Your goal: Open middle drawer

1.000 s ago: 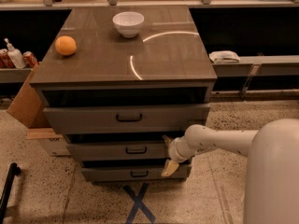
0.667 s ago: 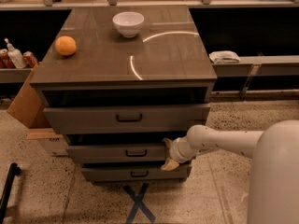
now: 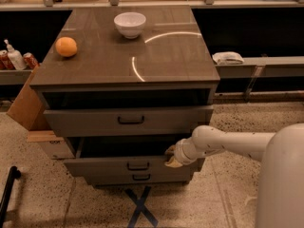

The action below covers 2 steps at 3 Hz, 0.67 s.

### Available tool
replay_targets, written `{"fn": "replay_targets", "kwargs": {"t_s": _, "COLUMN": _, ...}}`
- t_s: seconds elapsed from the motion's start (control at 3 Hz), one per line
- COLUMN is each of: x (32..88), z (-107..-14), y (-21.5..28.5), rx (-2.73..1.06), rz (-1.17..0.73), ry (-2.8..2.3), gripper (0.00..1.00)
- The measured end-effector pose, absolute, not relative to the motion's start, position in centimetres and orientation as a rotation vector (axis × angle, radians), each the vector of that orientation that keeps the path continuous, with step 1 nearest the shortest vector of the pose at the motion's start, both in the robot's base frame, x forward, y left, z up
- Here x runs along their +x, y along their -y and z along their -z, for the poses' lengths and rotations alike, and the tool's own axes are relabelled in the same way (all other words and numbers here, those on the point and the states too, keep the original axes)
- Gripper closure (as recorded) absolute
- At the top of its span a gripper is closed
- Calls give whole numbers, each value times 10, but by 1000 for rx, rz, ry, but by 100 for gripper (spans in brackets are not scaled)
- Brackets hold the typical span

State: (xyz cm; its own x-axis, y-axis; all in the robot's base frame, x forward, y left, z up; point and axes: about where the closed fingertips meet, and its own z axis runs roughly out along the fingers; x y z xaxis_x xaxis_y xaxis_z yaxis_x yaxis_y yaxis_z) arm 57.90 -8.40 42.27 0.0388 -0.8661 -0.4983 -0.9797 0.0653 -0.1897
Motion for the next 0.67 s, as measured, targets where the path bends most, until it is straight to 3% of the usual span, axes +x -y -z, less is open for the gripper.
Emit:
{"fn": "replay_targets", "kwargs": {"t_s": 0.33, "x": 579, "z": -430, "y": 84, "rx": -1833, "rz": -304, "ry": -1859, "gripper": 100}}
{"fn": "replay_targets", "kwargs": {"t_s": 0.67, "x": 579, "z": -432, "y": 84, "rx": -1833, "rz": -304, "ry": -1859, "gripper": 81}}
